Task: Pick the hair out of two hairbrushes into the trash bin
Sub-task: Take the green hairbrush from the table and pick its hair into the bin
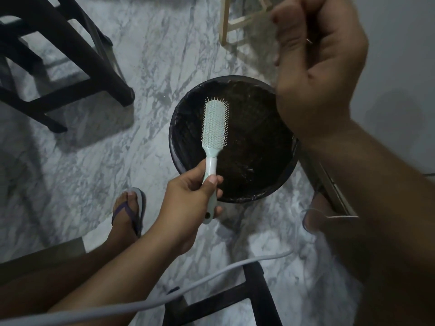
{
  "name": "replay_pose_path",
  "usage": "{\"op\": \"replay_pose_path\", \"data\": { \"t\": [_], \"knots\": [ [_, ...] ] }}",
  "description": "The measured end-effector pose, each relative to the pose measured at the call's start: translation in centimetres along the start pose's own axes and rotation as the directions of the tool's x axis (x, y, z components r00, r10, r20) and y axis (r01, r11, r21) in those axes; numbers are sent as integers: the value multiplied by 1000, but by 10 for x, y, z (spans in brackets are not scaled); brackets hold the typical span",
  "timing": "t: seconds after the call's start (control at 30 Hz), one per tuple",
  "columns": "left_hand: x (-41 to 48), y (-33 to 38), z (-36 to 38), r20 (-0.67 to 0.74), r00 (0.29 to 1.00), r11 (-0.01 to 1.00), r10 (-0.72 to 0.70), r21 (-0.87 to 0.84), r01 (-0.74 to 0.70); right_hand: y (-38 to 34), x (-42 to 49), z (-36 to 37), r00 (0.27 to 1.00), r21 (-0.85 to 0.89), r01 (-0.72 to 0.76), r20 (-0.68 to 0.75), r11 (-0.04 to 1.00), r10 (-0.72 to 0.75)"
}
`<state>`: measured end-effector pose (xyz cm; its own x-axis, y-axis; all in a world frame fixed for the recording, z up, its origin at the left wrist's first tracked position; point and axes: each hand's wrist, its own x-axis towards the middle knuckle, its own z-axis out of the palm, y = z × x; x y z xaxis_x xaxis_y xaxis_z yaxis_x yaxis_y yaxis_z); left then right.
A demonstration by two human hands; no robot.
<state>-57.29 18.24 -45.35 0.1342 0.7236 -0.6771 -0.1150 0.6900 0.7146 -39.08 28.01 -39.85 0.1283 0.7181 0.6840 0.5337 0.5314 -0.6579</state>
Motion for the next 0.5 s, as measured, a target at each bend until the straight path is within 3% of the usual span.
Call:
{"op": "replay_pose_path", "data": {
  "t": [0.07,0.1,0.13,0.17,0.23,0.27,0.3,0.33,0.4,0.5],
  "knots": [
    [1,1,-1,-10,1000,1000,9,0,-9,19,-4,-4,978,-148,-137,140,980,157],
    [2,2,-2,-16,1000,1000,14,1,-14,31,-9,-5,908,-272,-235,281,933,311],
    [2,3,-2,-19,1000,1000,21,1,-21,42,-16,-7,764,-409,-314,427,857,483],
    [2,4,-2,-21,999,1000,28,-3,-28,51,-26,-7,564,-557,-325,535,765,629],
    [3,6,-2,-24,999,999,38,-8,-38,61,-44,-8,142,-782,-130,593,609,792],
    [4,7,-2,-27,999,999,41,-8,-42,61,-49,-8,-1,-819,-14,574,574,819],
    [4,7,-2,-29,999,999,44,-6,-44,60,-50,-7,-62,-825,26,562,564,825],
    [4,7,-2,-31,998,999,47,-3,-47,59,-48,-7,-49,-835,-17,550,550,834],
    [4,7,-2,-30,998,999,50,8,-50,62,-39,-9,56,-831,-159,532,534,845],
    [4,8,-2,-36,998,998,56,28,-55,66,-27,-12,174,-810,-201,525,551,833]
  ]
}}
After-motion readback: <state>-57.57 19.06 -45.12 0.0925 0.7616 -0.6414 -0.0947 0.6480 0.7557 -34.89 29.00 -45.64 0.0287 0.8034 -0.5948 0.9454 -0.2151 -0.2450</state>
